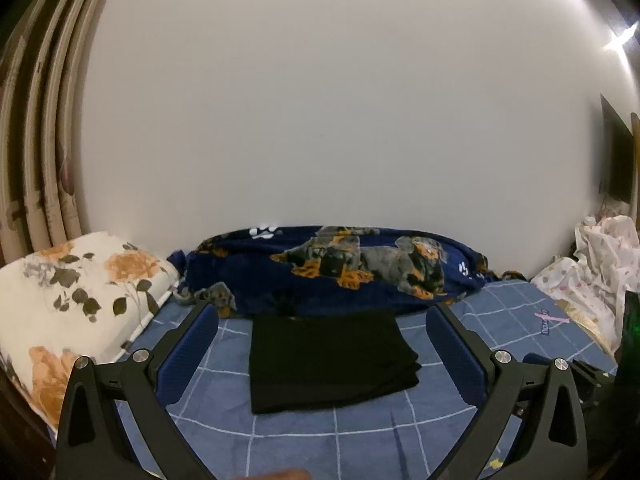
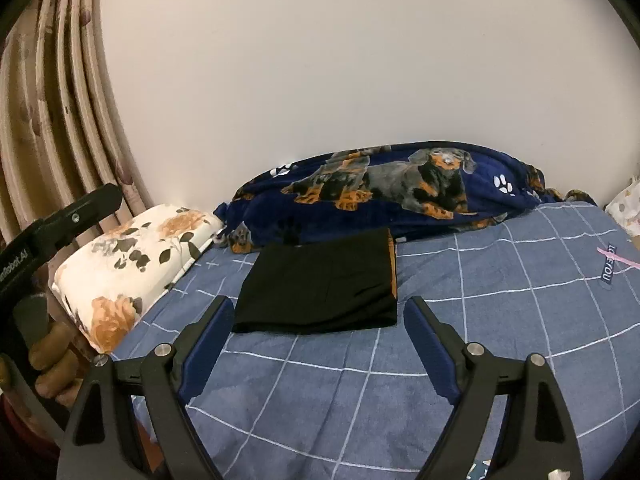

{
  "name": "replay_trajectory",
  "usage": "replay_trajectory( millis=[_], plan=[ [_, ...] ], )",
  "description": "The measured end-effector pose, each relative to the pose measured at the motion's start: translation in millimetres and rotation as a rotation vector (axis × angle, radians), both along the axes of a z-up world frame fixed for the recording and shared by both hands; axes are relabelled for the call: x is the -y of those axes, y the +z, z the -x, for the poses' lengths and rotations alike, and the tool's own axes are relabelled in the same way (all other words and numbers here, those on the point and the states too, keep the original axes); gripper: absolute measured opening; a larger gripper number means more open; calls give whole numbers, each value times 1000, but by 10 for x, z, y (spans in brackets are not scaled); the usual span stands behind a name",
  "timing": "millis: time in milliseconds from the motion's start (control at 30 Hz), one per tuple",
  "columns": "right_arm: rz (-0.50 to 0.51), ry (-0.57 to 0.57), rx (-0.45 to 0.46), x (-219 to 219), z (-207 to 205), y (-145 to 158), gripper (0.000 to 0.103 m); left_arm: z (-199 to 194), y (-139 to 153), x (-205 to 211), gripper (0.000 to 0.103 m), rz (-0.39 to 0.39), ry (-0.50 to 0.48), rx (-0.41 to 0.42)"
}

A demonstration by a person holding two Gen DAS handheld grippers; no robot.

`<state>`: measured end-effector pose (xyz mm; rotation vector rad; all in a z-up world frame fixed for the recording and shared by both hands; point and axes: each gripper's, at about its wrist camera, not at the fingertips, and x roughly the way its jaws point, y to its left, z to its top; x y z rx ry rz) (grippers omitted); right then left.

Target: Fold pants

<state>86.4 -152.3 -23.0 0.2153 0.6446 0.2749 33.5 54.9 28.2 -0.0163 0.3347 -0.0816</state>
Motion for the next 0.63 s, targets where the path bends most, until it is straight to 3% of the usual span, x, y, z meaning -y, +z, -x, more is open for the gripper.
replay_trajectory(
  millis=[633],
  plan=[
    [21,34,-25,-149,-15,-88,88,-137,-285,49,103,-30,9,-68]
  ],
)
